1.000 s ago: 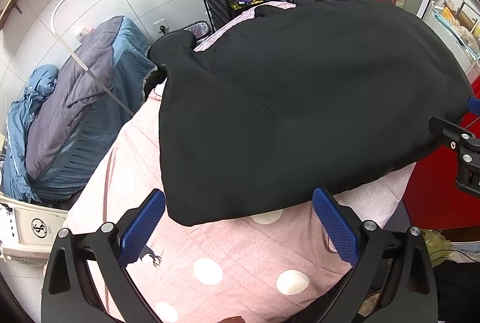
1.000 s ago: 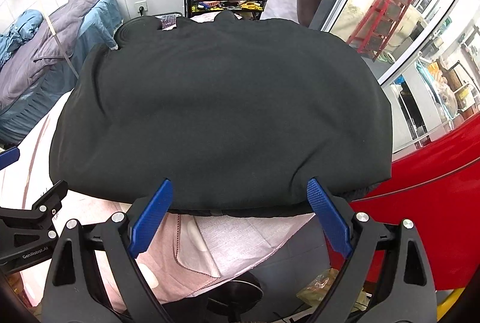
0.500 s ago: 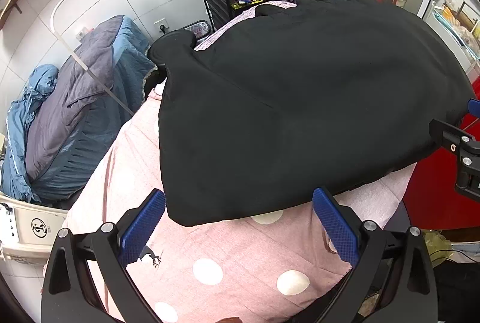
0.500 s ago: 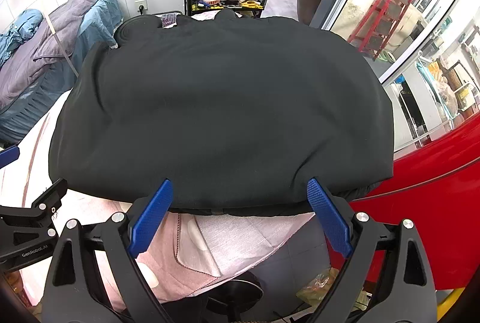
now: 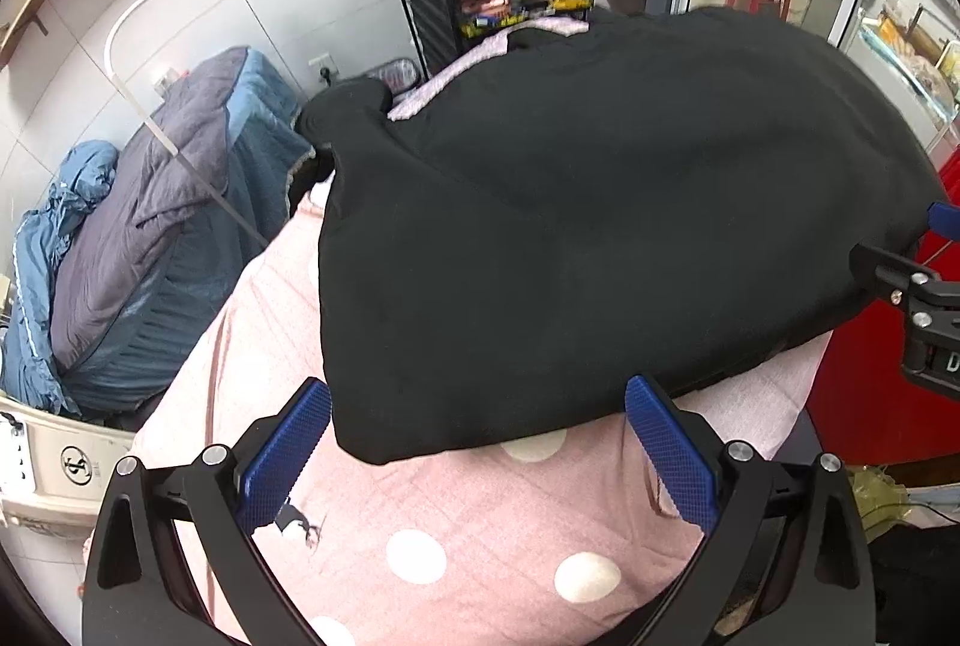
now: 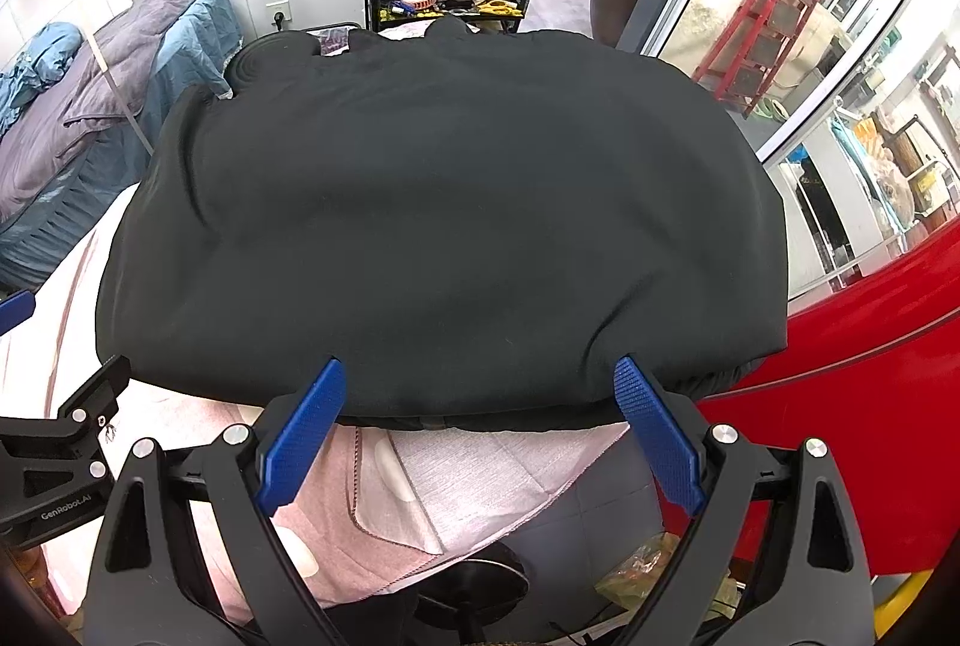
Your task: Fold large clothes
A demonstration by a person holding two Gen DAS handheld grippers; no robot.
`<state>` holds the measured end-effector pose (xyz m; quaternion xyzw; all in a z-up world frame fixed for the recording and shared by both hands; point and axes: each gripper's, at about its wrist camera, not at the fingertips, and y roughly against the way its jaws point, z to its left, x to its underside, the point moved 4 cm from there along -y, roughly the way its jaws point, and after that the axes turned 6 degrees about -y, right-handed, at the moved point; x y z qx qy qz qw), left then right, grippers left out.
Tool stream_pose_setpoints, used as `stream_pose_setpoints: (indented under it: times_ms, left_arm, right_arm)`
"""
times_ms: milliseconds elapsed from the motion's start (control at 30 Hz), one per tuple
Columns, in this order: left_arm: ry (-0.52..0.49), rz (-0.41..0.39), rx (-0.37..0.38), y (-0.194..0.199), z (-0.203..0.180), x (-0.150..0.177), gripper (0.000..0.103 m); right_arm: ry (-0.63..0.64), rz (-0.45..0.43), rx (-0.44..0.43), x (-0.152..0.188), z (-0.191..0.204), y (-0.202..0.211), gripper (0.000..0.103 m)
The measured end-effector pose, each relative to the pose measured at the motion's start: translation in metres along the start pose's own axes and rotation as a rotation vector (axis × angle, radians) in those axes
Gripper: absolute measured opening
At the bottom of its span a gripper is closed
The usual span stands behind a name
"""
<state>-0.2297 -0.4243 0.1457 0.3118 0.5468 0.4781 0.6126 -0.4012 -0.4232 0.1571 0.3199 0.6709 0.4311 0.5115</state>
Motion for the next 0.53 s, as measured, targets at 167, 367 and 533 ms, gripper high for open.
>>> stream_pose_setpoints:
  times_ms: [167,367,533]
  left_arm:
    - [-0.002,-0.046,0.014,0.0051,-0.0021,0.0007,0.097]
    - [-0.008,-0.016,0.019,0.0016,-0.0042,-0.0003,0.097]
    - [-0.001,-0.003,0.036,0.0007,-0.0036,-0.0008,0.097]
  right_arm:
    - [-0.009,-0.004,0.001,0.0023,-0.0011,0.0009,0.09]
    - [-0.025,-0.001,0.002,0.005,-0.0034,0.0007,0.09]
    - [-0.026,0.0,-0.004,0.0058,-0.0021,-0.0001,0.09]
